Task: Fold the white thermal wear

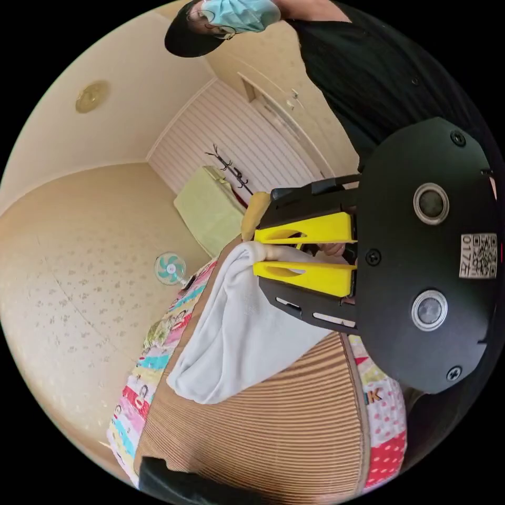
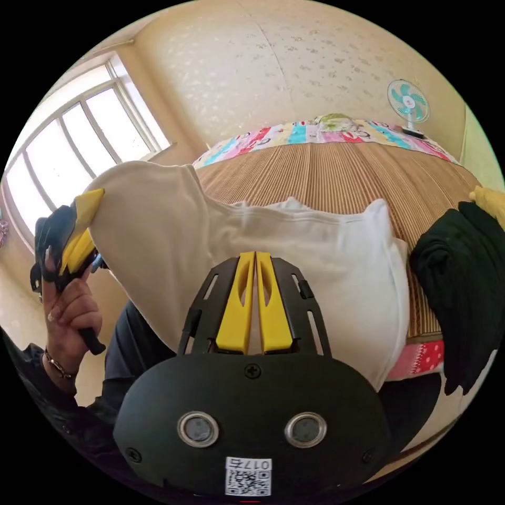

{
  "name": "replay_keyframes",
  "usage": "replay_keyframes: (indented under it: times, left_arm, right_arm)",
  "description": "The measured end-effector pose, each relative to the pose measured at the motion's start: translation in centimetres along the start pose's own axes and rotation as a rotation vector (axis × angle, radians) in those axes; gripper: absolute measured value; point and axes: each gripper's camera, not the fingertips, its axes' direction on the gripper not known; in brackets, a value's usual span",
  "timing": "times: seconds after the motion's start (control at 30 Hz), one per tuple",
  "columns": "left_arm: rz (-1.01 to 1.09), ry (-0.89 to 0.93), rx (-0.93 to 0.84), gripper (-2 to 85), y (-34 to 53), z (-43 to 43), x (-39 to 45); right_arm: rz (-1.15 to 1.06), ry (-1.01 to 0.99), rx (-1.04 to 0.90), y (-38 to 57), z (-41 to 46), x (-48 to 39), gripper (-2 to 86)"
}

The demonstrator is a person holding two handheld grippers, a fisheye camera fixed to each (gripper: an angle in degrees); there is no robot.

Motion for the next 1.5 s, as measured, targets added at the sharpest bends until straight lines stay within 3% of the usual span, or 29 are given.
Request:
replay_keyframes:
  times: [0.13,0.3,0.43,0.6,0.67,0.73,0.87,1.0,1.1,1.13,1.27,1.5]
  left_arm:
    - [0.142,0.117,-0.181,5.3,1.5,10.2,4.5]
    - [0.191,0.111,-0.430,5.7,5.9,19.9,6.2]
    - [0.188,0.048,-0.474,8.7,7.5,20.2,5.9]
    - [0.224,-0.051,-0.341,9.8,6.2,12.3,6.1]
    - [0.119,-0.221,-0.279,11.6,5.9,8.5,4.3]
    - [-0.023,-0.277,-0.275,15.0,6.2,6.9,1.6]
    - [-0.421,-0.107,-0.355,20.7,8.9,7.6,-7.0]
    - [-0.605,0.056,-0.383,22.1,10.7,10.0,-11.1]
    - [-0.637,0.099,-0.393,17.2,10.9,11.2,-12.1]
    - [-0.640,0.092,-0.387,14.5,10.8,11.0,-12.1]
    - [-0.628,0.169,-0.368,8.7,10.3,10.2,-10.3]
    - [-0.531,0.327,-0.408,7.1,10.9,10.7,-3.5]
  right_arm:
    - [0.044,0.200,0.140,0.8,-9.4,6.5,0.4]
    - [0.049,0.487,0.094,3.1,-13.9,11.2,0.4]
    - [0.087,0.283,0.216,3.9,-17.0,13.2,0.4]
    - [-0.129,0.150,0.113,0.7,-14.2,12.9,0.5]
    - [-0.186,0.199,-0.107,-1.1,-10.3,13.9,0.5]
    - [-0.188,0.294,-0.245,-1.4,-7.9,15.5,0.5]
    - [-0.162,0.398,-0.241,-1.7,-9.2,18.4,0.7]
    - [-0.089,0.359,-0.237,-2.4,-12.7,21.5,1.3]
    - [0.108,0.269,-0.161,-2.1,-18.7,25.7,2.7]
    - [0.271,0.201,-0.097,-1.0,-21.9,28.2,4.0]
    - [0.676,-0.306,0.029,5.5,-29.8,36.6,15.7]
    - [1.001,-0.855,-0.012,10.7,-29.6,42.6,24.4]
